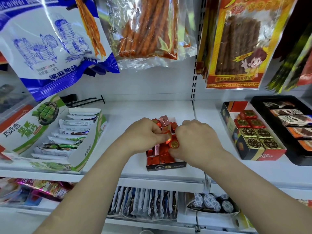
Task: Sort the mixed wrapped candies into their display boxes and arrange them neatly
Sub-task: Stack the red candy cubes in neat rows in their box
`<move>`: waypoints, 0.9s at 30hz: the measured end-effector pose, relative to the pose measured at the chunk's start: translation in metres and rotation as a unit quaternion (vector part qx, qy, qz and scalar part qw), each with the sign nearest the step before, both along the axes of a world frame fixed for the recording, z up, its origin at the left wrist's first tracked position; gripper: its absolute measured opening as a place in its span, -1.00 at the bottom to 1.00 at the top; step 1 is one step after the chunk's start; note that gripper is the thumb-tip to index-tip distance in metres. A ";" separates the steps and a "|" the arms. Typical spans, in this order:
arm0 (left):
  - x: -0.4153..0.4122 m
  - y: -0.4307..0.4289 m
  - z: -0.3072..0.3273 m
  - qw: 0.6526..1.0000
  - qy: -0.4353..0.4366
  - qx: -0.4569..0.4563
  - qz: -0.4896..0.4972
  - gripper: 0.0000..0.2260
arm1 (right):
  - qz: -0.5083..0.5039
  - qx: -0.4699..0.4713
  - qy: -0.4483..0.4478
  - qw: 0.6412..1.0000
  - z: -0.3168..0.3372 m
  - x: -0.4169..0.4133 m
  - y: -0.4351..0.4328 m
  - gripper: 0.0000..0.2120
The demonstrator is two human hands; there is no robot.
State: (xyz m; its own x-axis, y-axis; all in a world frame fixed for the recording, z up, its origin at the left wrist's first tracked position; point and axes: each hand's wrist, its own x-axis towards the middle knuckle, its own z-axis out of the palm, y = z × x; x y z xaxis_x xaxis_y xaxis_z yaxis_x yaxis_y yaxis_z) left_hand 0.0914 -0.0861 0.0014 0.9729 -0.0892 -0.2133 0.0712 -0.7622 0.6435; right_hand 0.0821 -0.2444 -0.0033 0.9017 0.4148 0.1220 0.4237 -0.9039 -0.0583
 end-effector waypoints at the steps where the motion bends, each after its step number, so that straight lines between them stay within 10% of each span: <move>1: 0.000 0.000 0.000 1.000 -0.002 0.001 0.001 -0.72 | -0.003 -0.002 0.004 1.000 0.000 0.001 0.001 -0.60; 6: 0.001 -0.001 0.001 1.000 -0.004 -0.008 -0.004 -0.81 | -0.015 0.017 0.063 0.998 0.006 0.007 -0.004 -0.58; 13: -0.002 -0.006 0.005 0.999 -0.004 -0.040 -0.020 -0.79 | 0.040 0.275 0.236 0.931 0.008 0.020 -0.035 -0.49; 27: -0.003 -0.008 0.009 0.999 -0.004 -0.020 -0.027 -0.78 | 0.057 0.198 0.096 0.974 0.006 0.020 -0.032 -0.73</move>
